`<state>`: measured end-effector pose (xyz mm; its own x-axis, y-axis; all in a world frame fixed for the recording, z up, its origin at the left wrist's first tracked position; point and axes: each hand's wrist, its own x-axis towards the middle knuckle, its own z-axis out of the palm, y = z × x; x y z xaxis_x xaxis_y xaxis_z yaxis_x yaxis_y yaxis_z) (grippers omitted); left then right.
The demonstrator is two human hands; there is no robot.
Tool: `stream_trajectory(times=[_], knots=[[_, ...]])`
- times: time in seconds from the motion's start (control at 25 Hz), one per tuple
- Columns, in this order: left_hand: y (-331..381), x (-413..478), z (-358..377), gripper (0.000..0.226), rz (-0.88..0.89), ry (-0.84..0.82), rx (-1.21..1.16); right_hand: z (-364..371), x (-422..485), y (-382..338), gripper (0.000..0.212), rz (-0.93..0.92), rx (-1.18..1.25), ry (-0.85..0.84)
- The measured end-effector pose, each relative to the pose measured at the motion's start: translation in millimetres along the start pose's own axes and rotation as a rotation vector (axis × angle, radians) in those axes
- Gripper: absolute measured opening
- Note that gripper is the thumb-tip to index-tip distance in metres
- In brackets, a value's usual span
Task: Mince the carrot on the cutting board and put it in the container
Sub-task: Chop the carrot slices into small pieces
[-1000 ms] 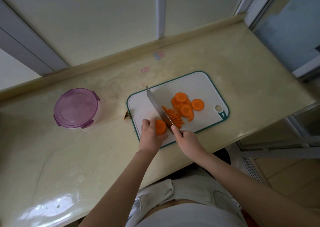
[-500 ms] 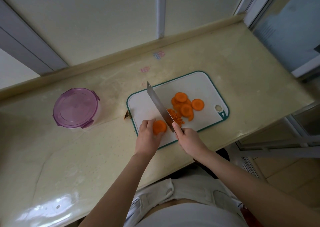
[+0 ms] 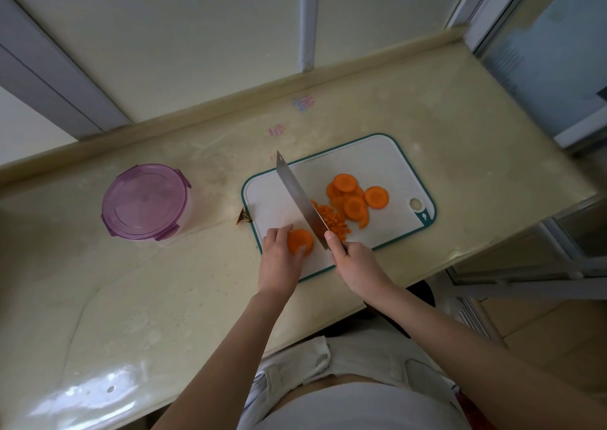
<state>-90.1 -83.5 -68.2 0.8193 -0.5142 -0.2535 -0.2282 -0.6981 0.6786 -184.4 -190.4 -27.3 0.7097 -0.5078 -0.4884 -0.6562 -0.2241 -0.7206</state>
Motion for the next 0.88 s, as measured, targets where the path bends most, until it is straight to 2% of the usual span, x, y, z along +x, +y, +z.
stream_trajectory(times=[0.44,0.88], knots=[[-1,8,6,0.025,-0.062,0.068,-0.117,6,-4,-5,0.062,0.020,-0.045,-0.034],[-6,9,8,0.021,-0.031,0.076,-0.131,6,-4,-6,0.061,0.055,-0.114,-0.018]])
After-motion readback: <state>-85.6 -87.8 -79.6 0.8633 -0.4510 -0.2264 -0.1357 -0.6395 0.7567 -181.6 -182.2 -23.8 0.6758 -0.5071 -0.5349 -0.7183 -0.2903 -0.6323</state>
